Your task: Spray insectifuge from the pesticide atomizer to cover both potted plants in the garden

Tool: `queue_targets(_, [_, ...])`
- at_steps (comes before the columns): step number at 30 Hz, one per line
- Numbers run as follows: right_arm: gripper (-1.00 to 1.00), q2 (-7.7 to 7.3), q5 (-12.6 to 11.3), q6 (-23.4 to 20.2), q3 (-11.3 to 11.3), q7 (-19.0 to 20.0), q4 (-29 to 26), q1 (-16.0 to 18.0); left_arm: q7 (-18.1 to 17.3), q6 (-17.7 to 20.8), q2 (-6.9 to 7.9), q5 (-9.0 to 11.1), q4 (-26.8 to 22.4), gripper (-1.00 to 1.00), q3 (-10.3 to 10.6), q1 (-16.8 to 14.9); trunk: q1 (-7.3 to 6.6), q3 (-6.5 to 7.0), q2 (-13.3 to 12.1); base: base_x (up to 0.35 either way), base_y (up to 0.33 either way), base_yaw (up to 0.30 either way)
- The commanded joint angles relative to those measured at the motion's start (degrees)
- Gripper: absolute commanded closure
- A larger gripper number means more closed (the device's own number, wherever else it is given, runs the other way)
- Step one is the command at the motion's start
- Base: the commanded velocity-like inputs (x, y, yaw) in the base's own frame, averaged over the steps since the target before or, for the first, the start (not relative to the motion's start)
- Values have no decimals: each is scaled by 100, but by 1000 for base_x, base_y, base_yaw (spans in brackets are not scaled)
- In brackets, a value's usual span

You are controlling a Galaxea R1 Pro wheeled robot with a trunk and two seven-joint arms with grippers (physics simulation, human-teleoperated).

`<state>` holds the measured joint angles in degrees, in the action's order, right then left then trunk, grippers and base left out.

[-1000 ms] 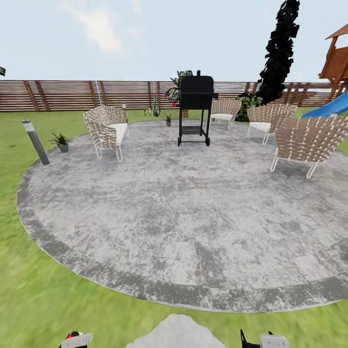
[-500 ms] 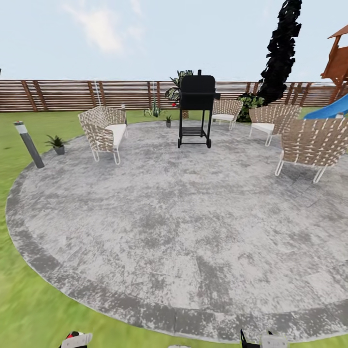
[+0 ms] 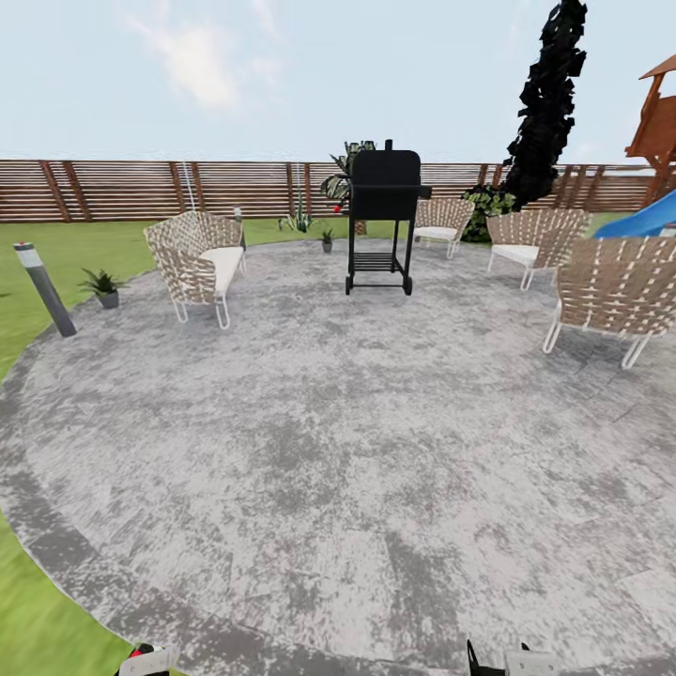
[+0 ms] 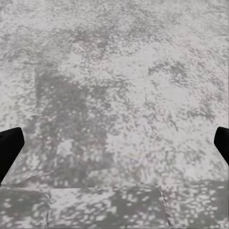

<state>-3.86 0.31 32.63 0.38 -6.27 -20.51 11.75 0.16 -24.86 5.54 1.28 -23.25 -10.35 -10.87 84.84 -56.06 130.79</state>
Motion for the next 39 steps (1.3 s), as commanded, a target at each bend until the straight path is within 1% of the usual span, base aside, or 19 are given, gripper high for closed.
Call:
queue_targets(1, [-100, 0, 4, 15, 6, -18, 4, 3, 1, -19, 0, 12, 4, 100, -2, -3, 2, -5, 2, 339, 0, 0])
queue_targets(39, [-100, 0, 4, 15, 6, -15, 4, 3, 1, -19, 0, 12, 4, 100, -2, -3, 2, -5, 2, 339, 0, 0])
